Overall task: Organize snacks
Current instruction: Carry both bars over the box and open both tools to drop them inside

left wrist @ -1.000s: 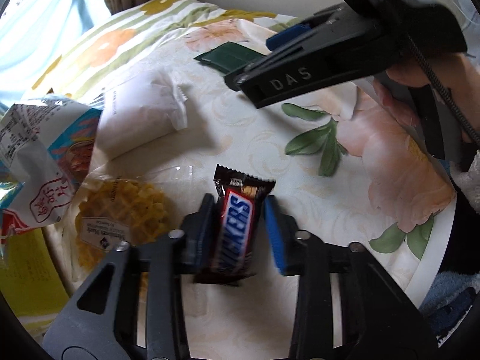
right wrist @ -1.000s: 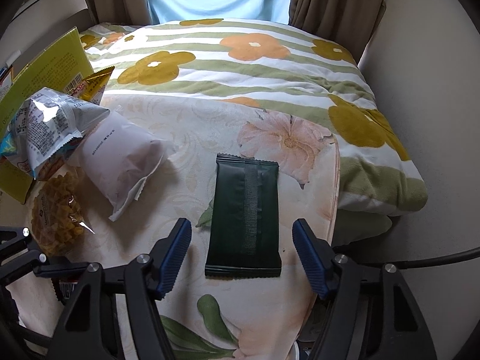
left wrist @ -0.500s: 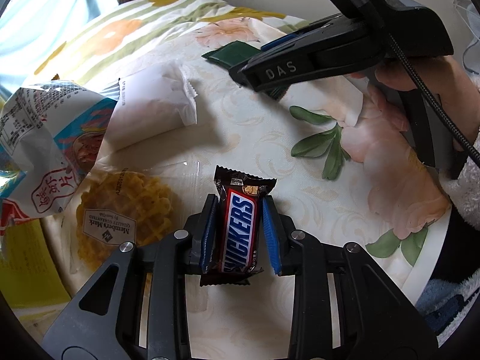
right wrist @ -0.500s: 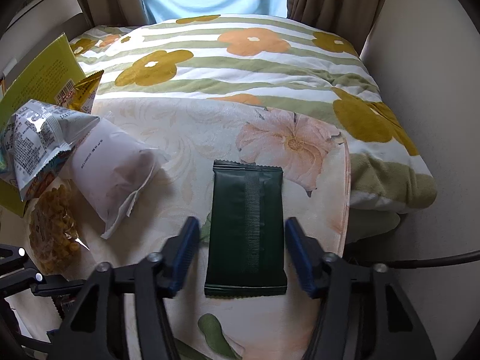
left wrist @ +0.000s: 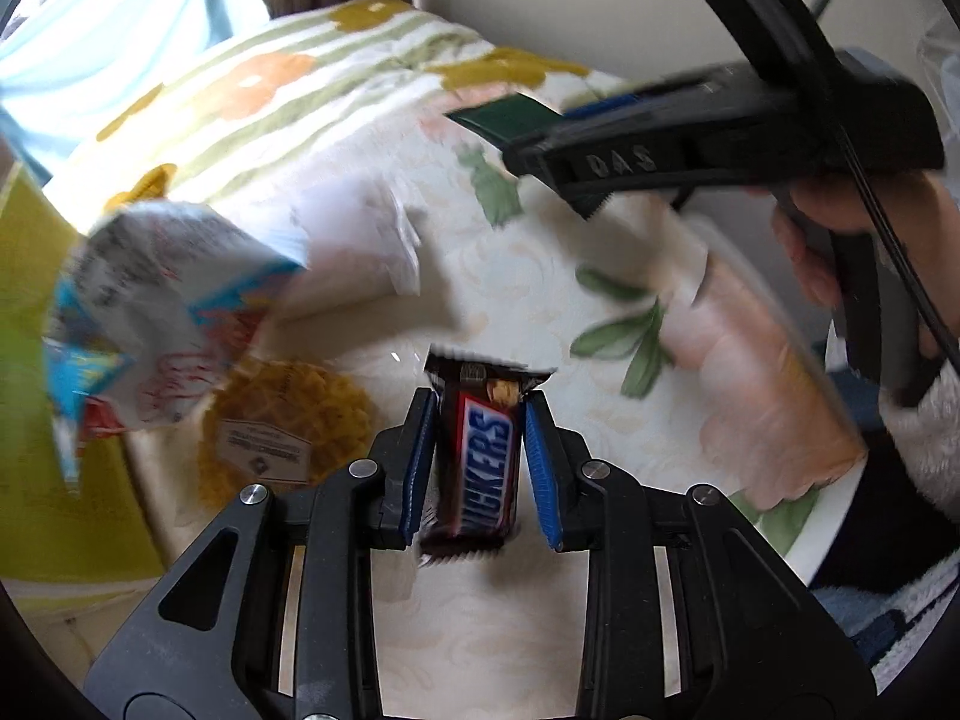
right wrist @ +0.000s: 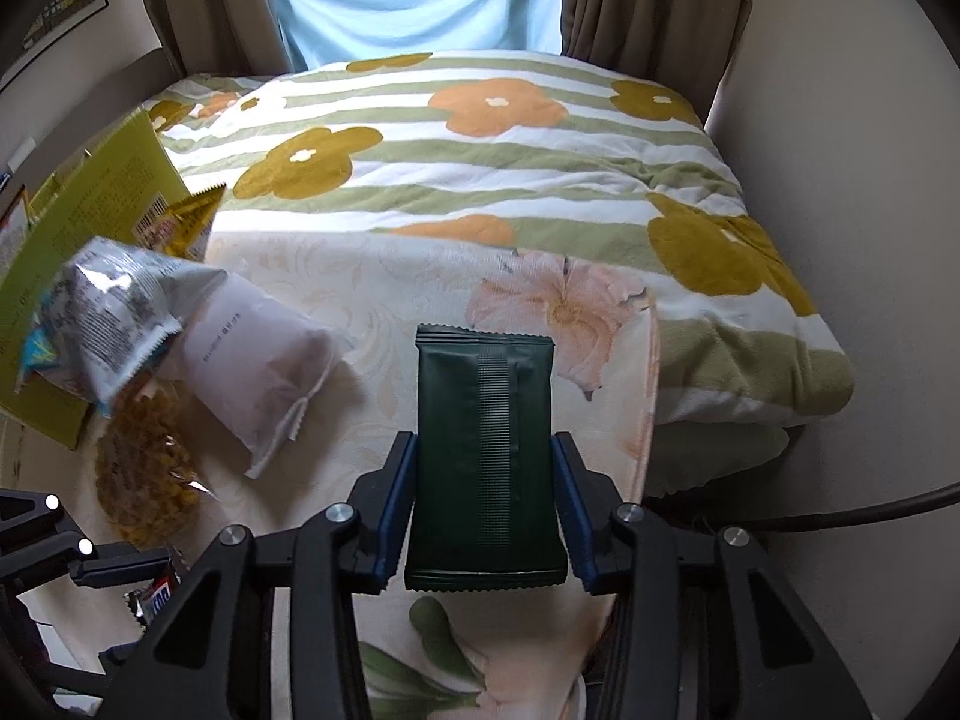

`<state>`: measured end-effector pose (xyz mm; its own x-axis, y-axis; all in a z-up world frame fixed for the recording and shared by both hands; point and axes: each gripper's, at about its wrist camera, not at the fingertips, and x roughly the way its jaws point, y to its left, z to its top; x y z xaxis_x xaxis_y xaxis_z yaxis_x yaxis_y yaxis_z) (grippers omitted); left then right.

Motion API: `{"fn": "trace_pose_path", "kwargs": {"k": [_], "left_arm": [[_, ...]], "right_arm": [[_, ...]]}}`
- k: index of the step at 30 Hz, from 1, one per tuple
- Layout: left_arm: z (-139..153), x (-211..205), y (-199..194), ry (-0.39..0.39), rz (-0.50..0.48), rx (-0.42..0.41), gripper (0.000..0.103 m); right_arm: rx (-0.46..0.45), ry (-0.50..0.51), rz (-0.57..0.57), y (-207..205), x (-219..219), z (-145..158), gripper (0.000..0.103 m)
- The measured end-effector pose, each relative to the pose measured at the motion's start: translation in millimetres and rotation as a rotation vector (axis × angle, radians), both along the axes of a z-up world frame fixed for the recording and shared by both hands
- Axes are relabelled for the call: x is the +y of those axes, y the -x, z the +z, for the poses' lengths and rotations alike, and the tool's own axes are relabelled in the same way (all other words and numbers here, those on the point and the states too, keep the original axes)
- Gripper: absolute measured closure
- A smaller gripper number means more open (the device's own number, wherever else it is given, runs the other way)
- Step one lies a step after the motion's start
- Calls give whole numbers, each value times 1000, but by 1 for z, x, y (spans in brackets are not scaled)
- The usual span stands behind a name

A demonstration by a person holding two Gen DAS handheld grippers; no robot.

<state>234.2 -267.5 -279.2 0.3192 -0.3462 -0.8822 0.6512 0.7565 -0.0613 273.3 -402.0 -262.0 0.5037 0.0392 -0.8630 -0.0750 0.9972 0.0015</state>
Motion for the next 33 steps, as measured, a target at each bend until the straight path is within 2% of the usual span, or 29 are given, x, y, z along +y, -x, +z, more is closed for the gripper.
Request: {"fn": "trace_pose_path", "kwargs": {"k": [8,17,22,25,29,33], "left_arm": [[68,14,8,56,104,-119,77],[154,66,3,139,315,-232,77],[194,119,-6,157,412,-318,77],[209,158,-16,163,458,-342,77],[217,217,-35,166,507,-336,77],[213,274,-54,161,533,-313,77]], "right_arm": [[-78,-3,21,22,6,72,63],[-215,-7,165,33,47,149,63],[-264,-16,250,28,92,177,63],[-284,-31,294,22,126,189,63],[-286,-63,326,9,175,196,63],[-261,-122,349,-8,232,193,63]]}}
